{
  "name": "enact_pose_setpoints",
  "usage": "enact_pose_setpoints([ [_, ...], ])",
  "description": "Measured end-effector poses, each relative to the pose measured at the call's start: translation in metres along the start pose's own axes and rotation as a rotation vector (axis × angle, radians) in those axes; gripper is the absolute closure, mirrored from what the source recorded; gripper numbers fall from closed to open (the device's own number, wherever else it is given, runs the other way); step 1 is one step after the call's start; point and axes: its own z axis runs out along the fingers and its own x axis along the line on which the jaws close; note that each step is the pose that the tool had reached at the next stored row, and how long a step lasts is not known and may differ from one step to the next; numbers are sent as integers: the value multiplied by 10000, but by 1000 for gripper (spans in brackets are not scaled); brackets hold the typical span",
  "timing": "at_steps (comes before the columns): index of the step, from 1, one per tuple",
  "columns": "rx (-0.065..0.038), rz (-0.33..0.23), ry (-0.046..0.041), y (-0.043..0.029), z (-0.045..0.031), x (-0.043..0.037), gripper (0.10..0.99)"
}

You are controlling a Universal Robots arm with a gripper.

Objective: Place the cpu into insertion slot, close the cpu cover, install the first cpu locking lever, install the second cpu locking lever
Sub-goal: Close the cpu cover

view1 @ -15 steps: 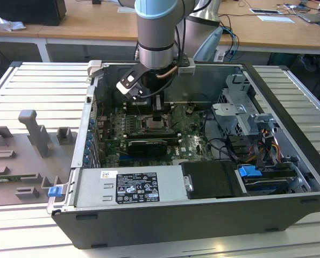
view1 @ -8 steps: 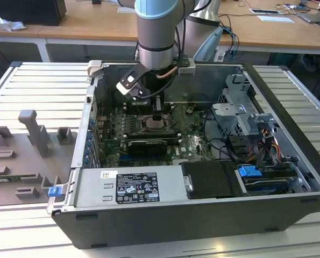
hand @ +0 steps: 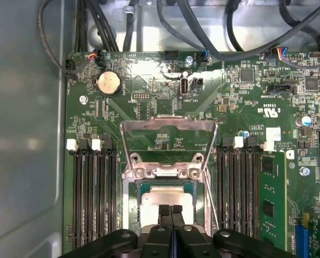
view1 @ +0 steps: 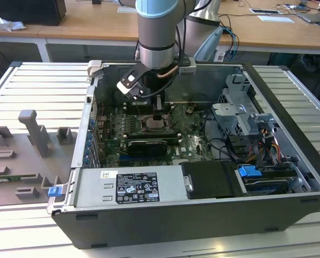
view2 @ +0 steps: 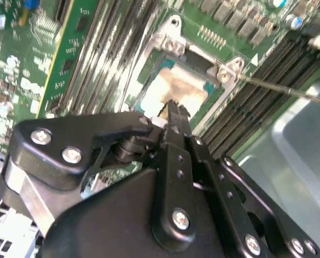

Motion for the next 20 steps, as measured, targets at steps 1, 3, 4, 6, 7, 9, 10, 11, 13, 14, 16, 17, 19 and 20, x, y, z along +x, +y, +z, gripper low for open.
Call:
enact_pose_setpoints([
  [1, 16, -1, -2, 27, 1, -1, 980],
  [3, 20, 0, -2, 38, 2, -1, 980],
  [4, 22, 0, -4, 38, -1, 0, 980],
  [6, 20, 0, -2, 40, -23, 0, 980],
  [7, 20, 1, -2, 41, -34, 0, 980],
  [9, 18, 0, 0, 45, -96, 1, 980],
  [10, 24, -2, 2, 51, -96, 1, 980],
  [11, 31, -1, 0, 61, -96, -1, 980],
  [13, 41, 1, 6, 78, -95, -3, 980],
  [14, 40, 1, 7, 78, -96, -3, 980],
  [16, 40, 1, 7, 81, -133, -3, 980],
  [17, 40, 1, 7, 82, -153, -2, 980],
  [19, 40, 1, 7, 85, -196, -2, 980],
  [20, 40, 1, 8, 86, -207, -1, 980],
])
